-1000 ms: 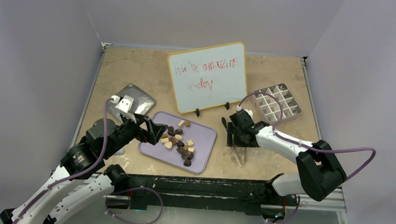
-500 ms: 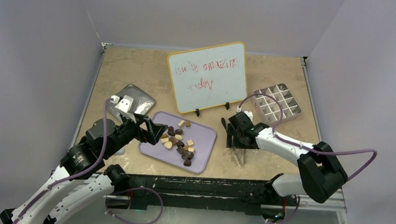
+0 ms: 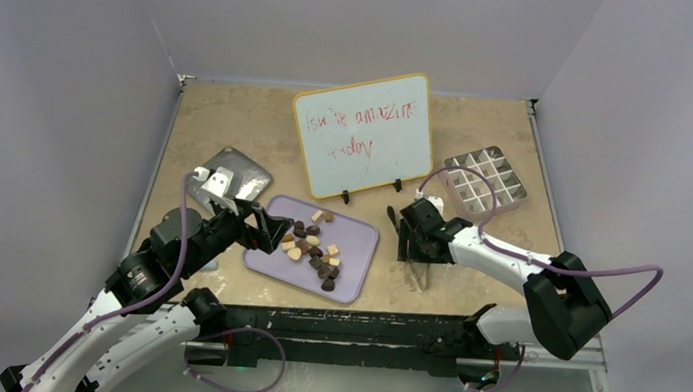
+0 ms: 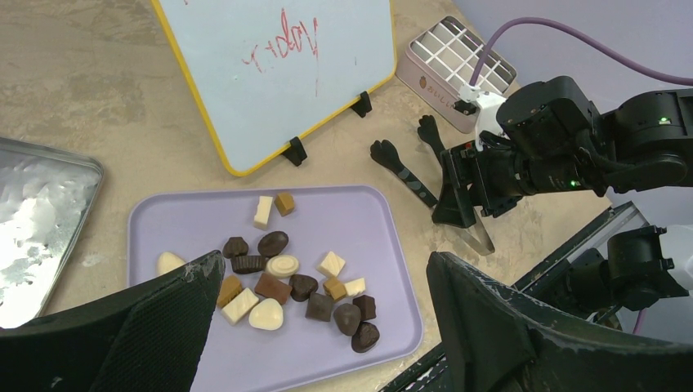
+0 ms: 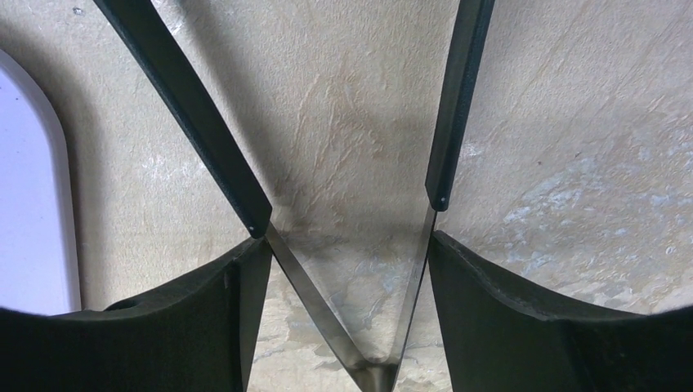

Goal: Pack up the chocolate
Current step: Pick up the clamp at the center of the board.

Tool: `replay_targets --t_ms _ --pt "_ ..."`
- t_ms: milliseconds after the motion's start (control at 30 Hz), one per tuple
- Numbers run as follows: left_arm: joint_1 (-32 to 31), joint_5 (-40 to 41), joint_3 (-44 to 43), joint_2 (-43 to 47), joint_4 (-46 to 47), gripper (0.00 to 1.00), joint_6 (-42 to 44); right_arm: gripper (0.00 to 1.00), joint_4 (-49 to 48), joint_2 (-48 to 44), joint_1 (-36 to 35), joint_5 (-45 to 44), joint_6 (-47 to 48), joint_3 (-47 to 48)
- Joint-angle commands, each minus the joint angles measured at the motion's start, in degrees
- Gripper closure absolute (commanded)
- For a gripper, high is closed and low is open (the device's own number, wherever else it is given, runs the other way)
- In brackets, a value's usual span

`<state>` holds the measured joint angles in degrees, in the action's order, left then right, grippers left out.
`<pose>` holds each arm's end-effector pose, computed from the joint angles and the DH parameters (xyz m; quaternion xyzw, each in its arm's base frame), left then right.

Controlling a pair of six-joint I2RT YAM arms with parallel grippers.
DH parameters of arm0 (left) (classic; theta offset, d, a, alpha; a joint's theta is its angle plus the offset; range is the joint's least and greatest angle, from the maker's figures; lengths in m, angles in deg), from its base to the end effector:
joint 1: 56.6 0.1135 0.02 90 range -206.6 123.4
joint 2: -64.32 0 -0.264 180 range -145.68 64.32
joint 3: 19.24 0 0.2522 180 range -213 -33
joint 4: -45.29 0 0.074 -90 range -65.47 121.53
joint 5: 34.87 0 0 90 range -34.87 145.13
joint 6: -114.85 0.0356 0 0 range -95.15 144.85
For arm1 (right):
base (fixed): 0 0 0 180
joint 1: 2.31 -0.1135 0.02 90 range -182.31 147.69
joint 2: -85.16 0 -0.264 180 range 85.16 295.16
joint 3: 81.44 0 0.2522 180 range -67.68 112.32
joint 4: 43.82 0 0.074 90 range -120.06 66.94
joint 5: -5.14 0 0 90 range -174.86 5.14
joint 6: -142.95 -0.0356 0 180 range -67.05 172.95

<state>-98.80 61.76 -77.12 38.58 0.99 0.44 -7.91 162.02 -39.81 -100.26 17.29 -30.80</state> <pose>0.0788 -0.0659 0.3393 0.0842 0.7730 -0.3068 0.5489 0.1937 0.1367 0.1634 0.0168 0.9622 0.0378 0.2691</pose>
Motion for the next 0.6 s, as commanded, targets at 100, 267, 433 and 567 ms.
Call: replay_targets --t_ms 100,267,433,567 --pt "-0.2 0.1 0.3 -0.4 1.6 0.08 0.6 0.34 3.6 2.4 -0.2 -2.4 -0.6 0.3" --pt "-0.2 0.5 0.4 -0.7 1.6 0.08 0.1 0.44 3.6 0.7 -0.3 -2.5 -0.3 -0.4" --pt "-0.2 0.0 0.1 -2.6 1.1 0.10 -1.8 0.51 5.5 -2.9 -1.0 -2.1 0.3 -0.1" --pt "-0.2 -1.5 -1.3 -5.6 1.4 0.12 -3.8 0.51 9.4 -8.0 -2.2 -0.8 0.7 2.0"
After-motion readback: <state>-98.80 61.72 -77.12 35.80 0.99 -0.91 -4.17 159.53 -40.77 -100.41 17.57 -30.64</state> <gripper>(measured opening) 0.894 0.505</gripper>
